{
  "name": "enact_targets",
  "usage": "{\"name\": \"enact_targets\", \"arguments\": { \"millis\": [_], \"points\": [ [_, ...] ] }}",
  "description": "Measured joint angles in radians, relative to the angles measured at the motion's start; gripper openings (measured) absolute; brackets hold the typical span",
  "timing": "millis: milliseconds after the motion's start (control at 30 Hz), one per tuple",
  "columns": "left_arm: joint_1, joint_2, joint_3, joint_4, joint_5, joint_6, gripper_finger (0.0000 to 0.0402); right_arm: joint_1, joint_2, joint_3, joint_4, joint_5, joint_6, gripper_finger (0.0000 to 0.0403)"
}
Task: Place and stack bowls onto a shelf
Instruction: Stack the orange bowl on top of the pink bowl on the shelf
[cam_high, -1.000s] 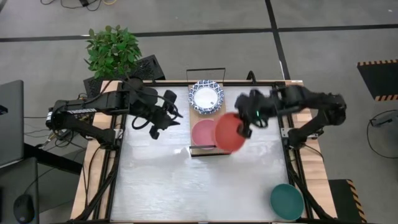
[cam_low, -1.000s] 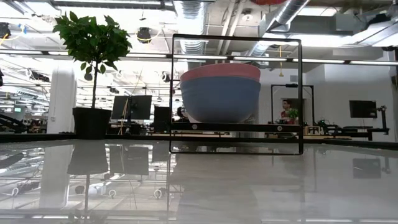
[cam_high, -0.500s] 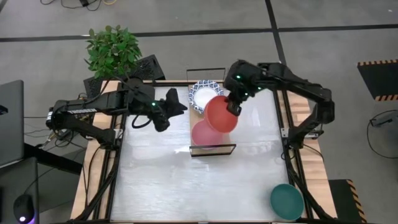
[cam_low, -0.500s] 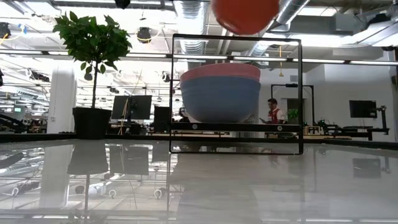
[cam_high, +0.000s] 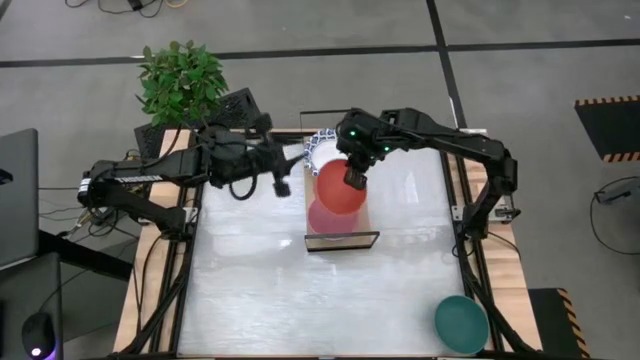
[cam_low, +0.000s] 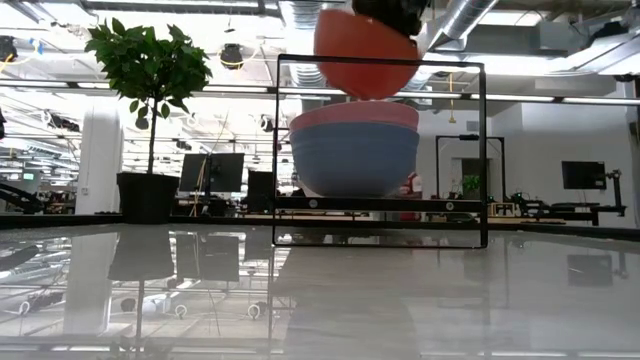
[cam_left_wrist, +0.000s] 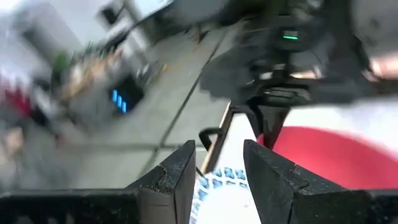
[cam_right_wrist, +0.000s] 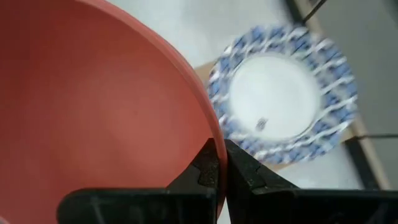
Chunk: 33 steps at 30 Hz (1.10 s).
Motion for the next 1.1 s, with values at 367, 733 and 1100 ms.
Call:
{"name": "enact_targets", "arguments": {
  "millis": [367, 733, 1100],
  "points": [
    [0.052, 0.030, 0.000, -0.080, 0.018, -0.352, 0.0123, 0.050, -0.001, 0.000, 0.128, 0.235, 0.059, 0.0029],
    [0.064, 0.045, 0.000, -0.106, -0.028, -0.362, 0.0123, 0.039, -0.001, 0.000, 0.168, 0.411, 0.095, 0.0030],
    [0.091, 0.097, 0.002, -0.155, -0.081, -0.395, 0.0123, 0.036, 0.002, -0.003, 0.217, 0.431, 0.085, 0.0030]
  ]
}}
